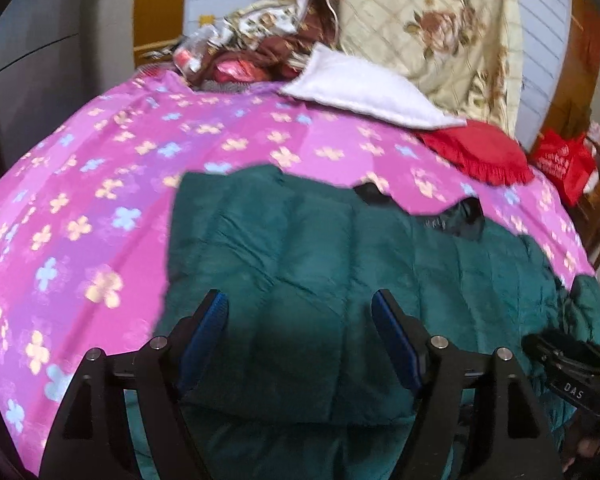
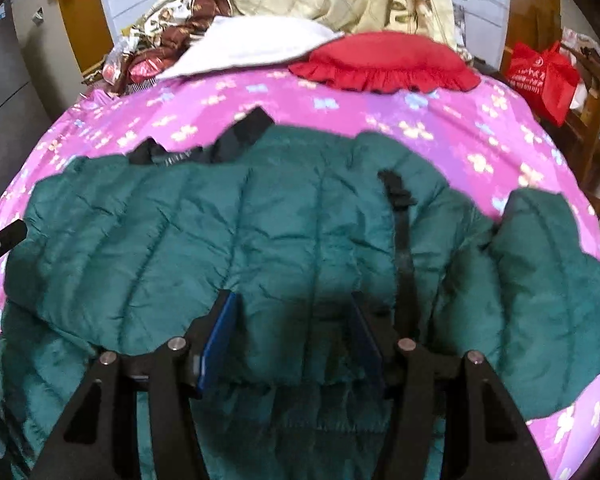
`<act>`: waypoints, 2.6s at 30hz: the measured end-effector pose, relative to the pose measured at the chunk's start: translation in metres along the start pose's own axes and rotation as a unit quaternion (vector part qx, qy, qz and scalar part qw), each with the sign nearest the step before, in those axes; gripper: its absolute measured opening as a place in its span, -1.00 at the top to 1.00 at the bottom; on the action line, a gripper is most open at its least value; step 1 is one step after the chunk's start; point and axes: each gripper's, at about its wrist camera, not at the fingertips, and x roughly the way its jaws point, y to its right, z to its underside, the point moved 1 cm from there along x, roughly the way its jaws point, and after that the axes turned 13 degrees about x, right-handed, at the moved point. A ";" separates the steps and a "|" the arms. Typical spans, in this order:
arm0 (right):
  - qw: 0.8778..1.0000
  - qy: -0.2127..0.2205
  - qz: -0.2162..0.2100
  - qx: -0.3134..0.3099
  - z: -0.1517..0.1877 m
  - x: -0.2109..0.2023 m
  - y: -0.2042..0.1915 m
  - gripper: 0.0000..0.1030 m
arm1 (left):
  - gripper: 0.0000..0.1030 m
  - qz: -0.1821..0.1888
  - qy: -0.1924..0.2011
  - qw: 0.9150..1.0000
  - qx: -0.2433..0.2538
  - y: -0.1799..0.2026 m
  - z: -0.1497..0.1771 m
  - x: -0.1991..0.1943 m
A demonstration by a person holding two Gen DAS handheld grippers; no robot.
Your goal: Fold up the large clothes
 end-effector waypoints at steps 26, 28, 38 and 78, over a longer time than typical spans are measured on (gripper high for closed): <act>0.999 0.043 -0.004 0.000 0.027 -0.049 -0.011 -0.46 | -0.16 -0.017 0.014 0.999 0.028 0.029 0.019 -0.037; 0.999 0.038 -0.002 0.003 0.030 -0.055 -0.010 -0.46 | -0.16 -0.013 0.018 0.999 0.037 0.035 0.021 -0.048; 0.999 0.045 -0.001 0.014 0.039 -0.081 0.002 -0.46 | -0.16 -0.006 0.025 0.998 0.050 0.049 0.034 -0.079; 0.977 0.093 0.118 0.149 0.000 -0.113 0.245 -0.51 | -0.16 0.016 0.027 0.999 0.026 0.078 0.030 -0.080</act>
